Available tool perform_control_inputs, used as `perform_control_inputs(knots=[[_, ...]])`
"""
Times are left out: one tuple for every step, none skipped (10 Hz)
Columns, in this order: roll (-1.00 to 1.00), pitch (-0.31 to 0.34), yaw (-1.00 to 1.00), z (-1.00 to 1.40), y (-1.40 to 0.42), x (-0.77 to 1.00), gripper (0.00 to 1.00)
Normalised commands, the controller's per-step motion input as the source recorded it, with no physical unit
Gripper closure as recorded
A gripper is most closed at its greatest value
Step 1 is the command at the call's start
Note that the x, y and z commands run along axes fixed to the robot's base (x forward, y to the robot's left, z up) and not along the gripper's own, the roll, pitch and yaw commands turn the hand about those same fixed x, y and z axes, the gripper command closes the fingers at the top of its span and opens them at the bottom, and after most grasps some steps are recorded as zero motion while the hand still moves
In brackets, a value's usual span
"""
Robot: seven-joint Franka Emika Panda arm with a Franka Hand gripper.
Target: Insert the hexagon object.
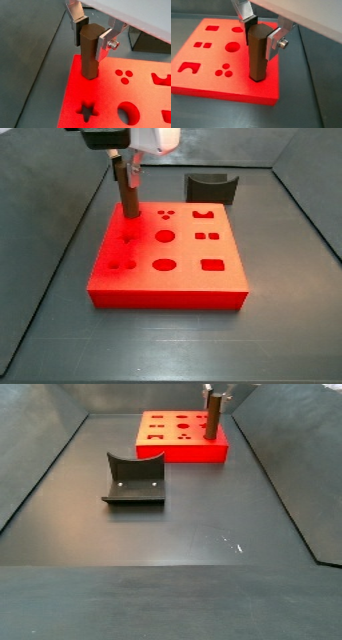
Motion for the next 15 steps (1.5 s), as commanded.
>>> perform_control_inputs(knots=[[0.05,0.000,0.00,0.00,0.00,0.00,1.00],[0.09,0.033,0.06,-0.05,0.00,0.22,1.00],[0.13,0.056,0.07,-0.10,0.00,0.23,1.00],[0.13,0.060,0.09,-0.15,0.00,0.19,1.00],[0.15,0.014,0.15,-0.15,0.03,0.00,1.00],[0.19,0.019,0.17,-0.06,0.00,0.00,1.00],[0.20,0.003,0.20,0.00,0.00,-0.01,1.00],[0.26,0.019,0.32,0.00,0.00,0.00,1.00],[0.22,0.004,0.26,0.00,-0.04,0.00,1.00],[0.11,0.000,0.04,0.00,-0.10,0.00,1.00],[0.10,0.000,0.00,0.00,-0.15,0.00,1.00],[0.08,0.000,0.00,0.00,-0.19,0.00,1.00],[0.08,0.000,0.00,0.00,-0.08,0.00,1.00],[0.07,0.000,0.00,-0.13,0.00,0.00,1.00],[0.06,0.000,0.01,-0.17,0.00,0.00,1.00]])
